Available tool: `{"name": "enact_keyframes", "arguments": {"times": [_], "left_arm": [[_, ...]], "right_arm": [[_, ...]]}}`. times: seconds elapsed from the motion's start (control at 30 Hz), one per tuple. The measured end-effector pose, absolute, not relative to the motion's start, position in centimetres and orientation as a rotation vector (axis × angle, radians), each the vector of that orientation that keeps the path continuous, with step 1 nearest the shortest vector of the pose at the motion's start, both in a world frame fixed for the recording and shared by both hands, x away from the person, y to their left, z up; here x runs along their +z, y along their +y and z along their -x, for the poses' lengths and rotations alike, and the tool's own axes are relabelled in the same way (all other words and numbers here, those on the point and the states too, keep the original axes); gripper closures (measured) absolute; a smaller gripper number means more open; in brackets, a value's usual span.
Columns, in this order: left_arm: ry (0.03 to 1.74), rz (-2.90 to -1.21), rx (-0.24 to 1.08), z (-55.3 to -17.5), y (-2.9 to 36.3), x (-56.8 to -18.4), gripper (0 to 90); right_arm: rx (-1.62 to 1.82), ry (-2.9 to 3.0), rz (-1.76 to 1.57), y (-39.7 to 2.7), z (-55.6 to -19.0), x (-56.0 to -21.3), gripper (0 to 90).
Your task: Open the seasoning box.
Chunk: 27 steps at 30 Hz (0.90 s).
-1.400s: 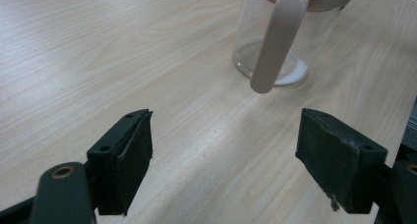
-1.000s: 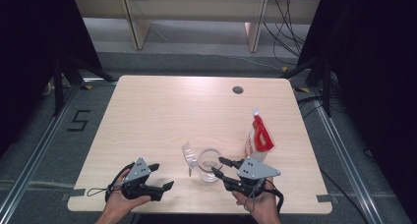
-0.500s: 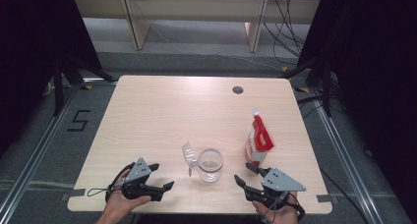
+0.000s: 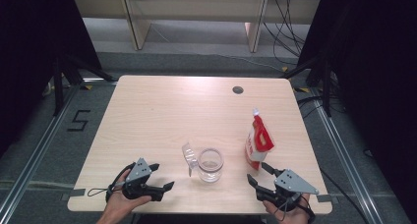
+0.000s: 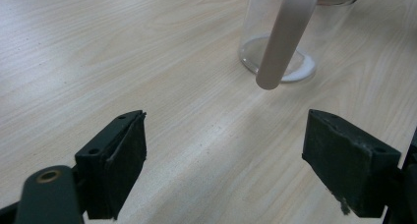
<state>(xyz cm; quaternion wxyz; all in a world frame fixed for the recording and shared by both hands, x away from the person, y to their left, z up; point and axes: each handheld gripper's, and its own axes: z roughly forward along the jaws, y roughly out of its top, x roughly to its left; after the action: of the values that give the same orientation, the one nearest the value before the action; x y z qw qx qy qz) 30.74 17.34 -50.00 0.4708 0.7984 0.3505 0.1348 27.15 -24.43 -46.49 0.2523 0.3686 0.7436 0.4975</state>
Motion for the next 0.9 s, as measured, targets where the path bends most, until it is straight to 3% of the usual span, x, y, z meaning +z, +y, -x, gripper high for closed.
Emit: {"name": "enact_keyframes", "arguments": {"times": [0.2, 0.9], "left_arm": [[0.856, -1.964, 0.324, -30.7, 17.2, -50.0, 16.5], [0.859, -1.964, 0.333, -30.9, 17.2, -49.9, 16.5]], "right_arm": [[1.327, 1.950, -1.100, -25.2, -27.7, -46.8, 28.8], [1.264, 1.894, -1.092, -26.2, -31.0, -47.9, 21.4]]}}
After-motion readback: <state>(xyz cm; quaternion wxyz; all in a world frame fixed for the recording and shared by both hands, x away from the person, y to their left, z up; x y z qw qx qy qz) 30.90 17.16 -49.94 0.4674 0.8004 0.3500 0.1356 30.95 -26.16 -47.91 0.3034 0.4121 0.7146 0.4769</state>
